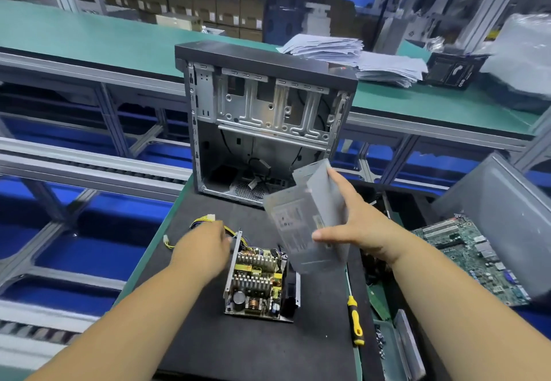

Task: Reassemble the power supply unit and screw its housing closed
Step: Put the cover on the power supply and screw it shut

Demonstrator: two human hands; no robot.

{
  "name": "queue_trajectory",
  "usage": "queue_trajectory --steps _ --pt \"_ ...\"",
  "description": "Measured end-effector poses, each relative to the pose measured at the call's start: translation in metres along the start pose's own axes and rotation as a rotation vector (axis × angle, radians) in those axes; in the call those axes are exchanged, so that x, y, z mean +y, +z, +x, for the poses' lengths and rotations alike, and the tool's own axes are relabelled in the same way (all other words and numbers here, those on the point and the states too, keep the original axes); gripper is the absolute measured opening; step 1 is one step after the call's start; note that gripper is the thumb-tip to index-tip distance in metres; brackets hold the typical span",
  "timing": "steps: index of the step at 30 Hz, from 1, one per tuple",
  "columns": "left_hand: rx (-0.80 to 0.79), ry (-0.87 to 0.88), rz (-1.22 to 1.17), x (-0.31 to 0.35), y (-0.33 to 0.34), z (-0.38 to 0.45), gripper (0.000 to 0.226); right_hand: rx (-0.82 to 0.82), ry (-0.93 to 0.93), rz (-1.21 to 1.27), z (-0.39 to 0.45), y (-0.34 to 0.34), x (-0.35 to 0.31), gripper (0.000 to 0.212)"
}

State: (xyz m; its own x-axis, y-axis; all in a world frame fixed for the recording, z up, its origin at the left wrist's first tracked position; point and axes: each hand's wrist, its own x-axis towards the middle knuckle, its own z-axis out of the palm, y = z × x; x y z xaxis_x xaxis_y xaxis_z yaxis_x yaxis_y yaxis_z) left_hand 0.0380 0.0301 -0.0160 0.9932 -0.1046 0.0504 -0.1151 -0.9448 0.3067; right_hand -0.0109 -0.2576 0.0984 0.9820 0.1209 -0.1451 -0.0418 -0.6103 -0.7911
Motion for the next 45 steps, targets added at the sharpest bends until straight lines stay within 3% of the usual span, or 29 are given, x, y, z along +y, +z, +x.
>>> queue_trajectory --steps 2,5,8,10,14,19,36,45 --pt "0.150 0.124 0.110 -0.012 0.002 0.012 0.026 -0.049 -0.036 -0.168 0.003 0.000 -0.006 0.134" --pt "-0.002 0.206 0.222 -0.029 0.009 0.028 0.067 -0.097 -0.072 -0.356 0.009 0.005 -0.014 0.136" --pt "-0.150 0.247 0.259 -0.039 0.016 0.040 0.081 -0.153 -0.075 -0.480 0.014 0.015 -0.021 0.138" --pt "-0.216 0.256 0.218 -0.042 0.015 0.045 0.076 -0.190 -0.073 -0.532 0.018 0.023 -0.026 0.138" --pt "-0.258 0.234 0.019 -0.052 0.007 0.046 0.043 -0.287 -0.066 -0.685 0.026 0.036 -0.031 0.141" --pt "-0.262 0.280 -0.006 -0.053 0.000 0.048 0.017 -0.384 -0.098 -0.827 0.037 0.046 -0.039 0.140" --pt "-0.343 0.174 -0.192 -0.055 0.003 0.051 0.030 -0.503 -0.023 -0.866 0.050 0.078 -0.046 0.138" --pt "-0.265 0.270 0.028 -0.038 0.003 0.052 0.051 -0.497 -0.021 -0.878 0.047 0.081 -0.044 0.142"
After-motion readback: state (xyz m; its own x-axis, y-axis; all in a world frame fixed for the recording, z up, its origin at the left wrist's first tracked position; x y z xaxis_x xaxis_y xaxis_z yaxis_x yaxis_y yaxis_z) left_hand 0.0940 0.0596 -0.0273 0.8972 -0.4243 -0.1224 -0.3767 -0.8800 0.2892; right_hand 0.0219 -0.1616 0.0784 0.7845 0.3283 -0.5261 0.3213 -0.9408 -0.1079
